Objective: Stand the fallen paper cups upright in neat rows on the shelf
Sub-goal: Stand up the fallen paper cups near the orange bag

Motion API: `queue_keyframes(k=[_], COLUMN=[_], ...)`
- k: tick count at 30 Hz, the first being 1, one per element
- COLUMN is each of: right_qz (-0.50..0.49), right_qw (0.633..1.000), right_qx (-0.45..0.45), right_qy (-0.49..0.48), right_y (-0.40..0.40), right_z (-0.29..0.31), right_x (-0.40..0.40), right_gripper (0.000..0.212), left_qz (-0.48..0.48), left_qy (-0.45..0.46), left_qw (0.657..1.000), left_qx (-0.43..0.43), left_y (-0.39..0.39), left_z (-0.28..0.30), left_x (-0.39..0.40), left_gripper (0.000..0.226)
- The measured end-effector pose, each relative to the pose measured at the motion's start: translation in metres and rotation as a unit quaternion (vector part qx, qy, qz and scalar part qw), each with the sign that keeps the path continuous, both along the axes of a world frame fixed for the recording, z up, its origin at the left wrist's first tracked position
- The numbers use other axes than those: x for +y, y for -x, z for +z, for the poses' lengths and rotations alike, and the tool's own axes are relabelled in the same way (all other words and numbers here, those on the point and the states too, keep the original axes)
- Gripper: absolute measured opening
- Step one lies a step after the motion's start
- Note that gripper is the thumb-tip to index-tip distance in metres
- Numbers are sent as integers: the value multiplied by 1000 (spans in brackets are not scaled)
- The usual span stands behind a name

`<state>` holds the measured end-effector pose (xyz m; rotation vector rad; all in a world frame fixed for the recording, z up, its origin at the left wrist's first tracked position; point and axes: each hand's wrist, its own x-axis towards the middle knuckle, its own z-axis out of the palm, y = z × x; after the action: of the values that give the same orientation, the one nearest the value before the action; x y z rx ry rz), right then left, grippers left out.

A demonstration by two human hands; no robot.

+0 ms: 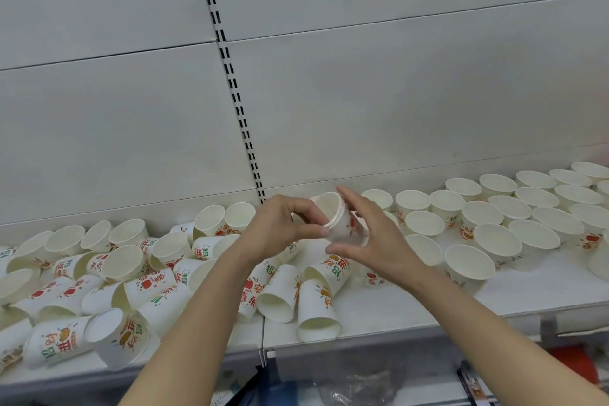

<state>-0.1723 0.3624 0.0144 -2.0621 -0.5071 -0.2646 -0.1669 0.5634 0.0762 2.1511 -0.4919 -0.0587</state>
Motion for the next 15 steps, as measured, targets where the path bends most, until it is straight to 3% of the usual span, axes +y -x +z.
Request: queue_keyframes(k=[4,10,15], right_qz=[-54,-112,-283], right_qw=[998,991,937], right_qx=[-8,17,14], right_qy=[-19,-76,-206], right_y=[28,77,110], right_z=[-5,-35,-55], right_x=[-11,-53,-115], right_gripper=[87,80,70], left_qz=[-43,22,40], left_qy=[63,137,-39], left_qw=[997,990,995], left_qx=[19,-8,-83], left_y=[30,47,57], left_z=[8,-11,-45], left_x=[-28,-49,-52], left_gripper=[7,4,8])
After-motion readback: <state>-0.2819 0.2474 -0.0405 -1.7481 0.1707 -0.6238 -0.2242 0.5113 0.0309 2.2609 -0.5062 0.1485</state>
